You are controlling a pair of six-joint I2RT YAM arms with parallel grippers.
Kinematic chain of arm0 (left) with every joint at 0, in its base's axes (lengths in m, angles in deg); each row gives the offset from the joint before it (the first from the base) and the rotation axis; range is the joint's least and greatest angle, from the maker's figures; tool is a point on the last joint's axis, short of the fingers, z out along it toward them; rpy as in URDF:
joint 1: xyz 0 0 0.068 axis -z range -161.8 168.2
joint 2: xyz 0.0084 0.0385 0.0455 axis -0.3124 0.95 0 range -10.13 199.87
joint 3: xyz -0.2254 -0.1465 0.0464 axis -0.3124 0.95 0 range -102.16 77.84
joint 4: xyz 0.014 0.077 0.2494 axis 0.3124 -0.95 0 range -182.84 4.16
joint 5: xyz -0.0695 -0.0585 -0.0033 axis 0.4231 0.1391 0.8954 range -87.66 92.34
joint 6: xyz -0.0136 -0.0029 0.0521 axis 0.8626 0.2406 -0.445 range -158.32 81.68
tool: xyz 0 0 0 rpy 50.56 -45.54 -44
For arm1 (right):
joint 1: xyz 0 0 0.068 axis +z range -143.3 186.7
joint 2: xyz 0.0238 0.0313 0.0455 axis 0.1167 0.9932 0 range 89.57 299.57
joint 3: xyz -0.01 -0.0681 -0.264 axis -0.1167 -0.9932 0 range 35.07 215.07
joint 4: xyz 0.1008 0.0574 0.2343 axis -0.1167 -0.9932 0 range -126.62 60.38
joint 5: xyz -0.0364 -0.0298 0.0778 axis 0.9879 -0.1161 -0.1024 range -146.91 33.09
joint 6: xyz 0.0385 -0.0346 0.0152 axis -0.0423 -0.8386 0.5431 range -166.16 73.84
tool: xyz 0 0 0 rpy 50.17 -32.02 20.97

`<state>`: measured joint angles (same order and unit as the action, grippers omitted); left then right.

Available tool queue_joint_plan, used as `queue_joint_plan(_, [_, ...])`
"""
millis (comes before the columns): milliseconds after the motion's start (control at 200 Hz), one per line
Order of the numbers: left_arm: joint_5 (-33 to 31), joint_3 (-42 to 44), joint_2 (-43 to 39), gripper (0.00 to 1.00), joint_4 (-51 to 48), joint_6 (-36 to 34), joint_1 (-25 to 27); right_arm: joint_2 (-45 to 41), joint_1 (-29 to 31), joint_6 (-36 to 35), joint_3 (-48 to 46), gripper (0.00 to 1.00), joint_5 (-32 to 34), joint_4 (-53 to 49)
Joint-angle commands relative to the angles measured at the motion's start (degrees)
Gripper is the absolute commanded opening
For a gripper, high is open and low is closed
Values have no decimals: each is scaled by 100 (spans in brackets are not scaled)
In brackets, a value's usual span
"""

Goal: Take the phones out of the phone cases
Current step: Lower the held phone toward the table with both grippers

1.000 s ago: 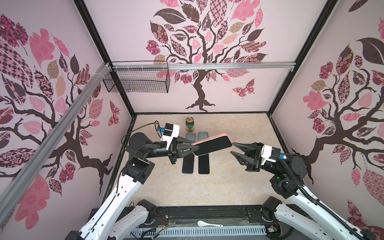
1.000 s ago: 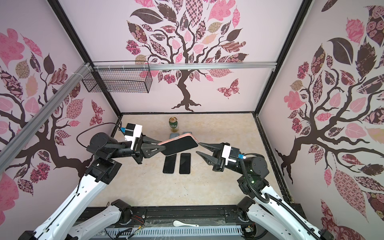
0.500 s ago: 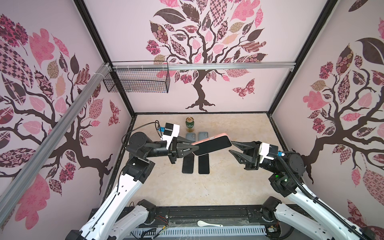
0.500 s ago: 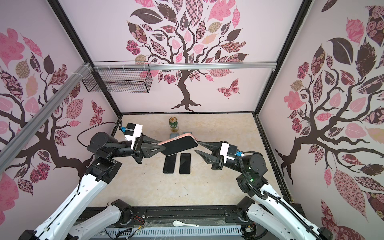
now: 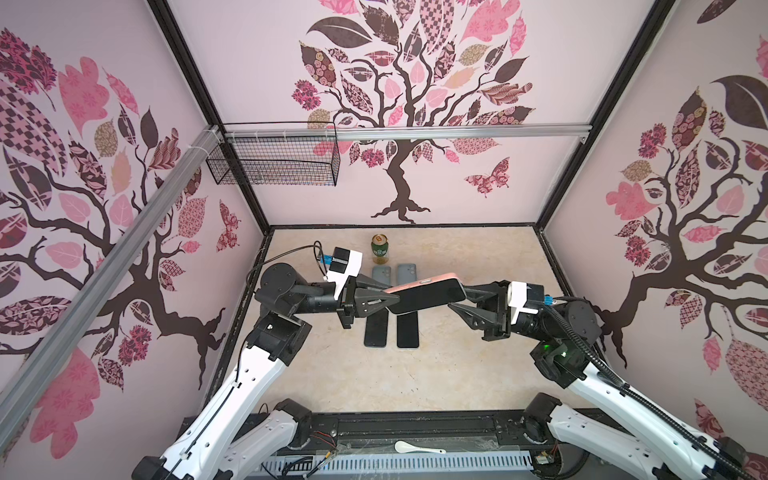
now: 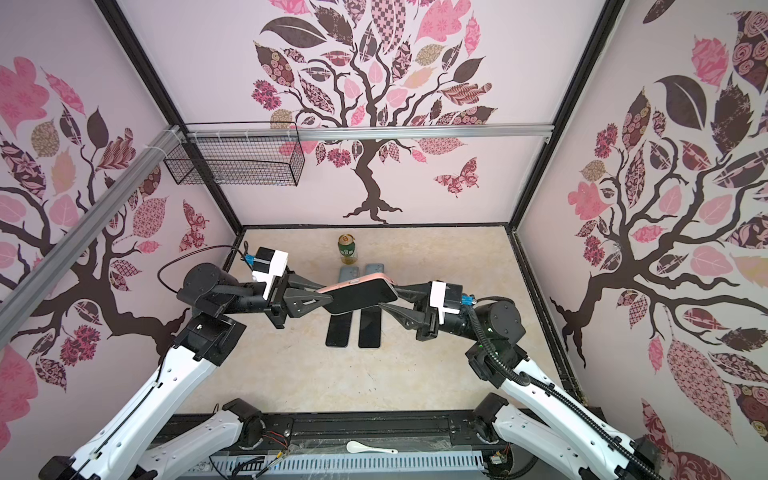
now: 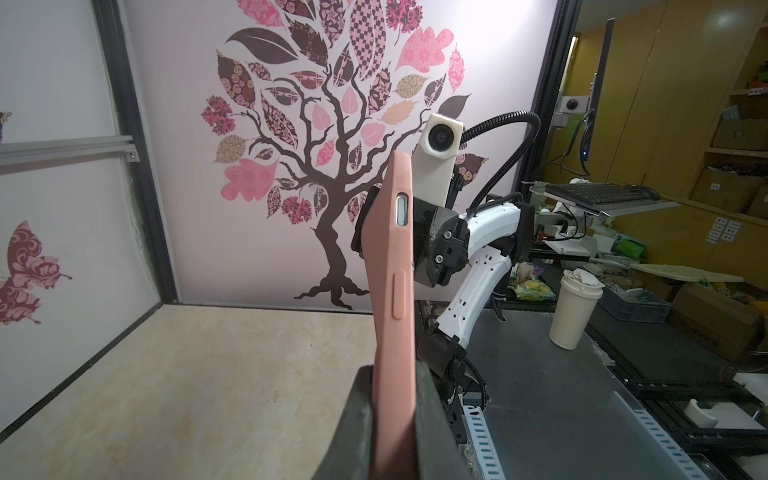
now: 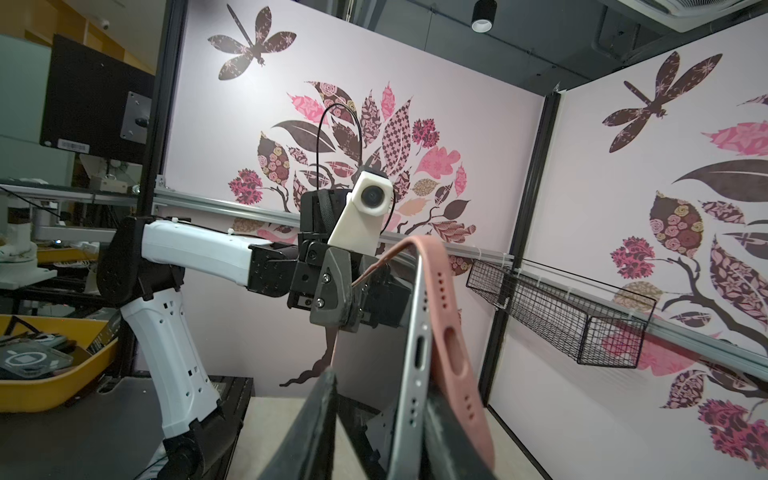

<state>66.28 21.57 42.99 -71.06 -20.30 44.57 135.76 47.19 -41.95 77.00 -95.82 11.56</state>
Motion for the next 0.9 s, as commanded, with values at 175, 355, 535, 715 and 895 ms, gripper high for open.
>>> queue_joint_plan(175, [-1358,565,-33,0,2039,1235,368,881,722,1645,119,32,286,2810])
queue_joint_plan(355, [-2069,652,-49,0,2354,1335,693,1414,940,1912,513,31,661,3525])
queue_joint_plan(535, [-2440,738,26,0,2639,1441,894,1829,1087,2049,812,27,796,3892])
queue_joint_plan(715, [-2732,898,18,0,2485,1389,898,1810,1092,1868,798,14,789,3693])
queue_joint_plan(895, [-2931,860,-38,0,1677,1105,903,1335,1089,1318,513,0,919,2941])
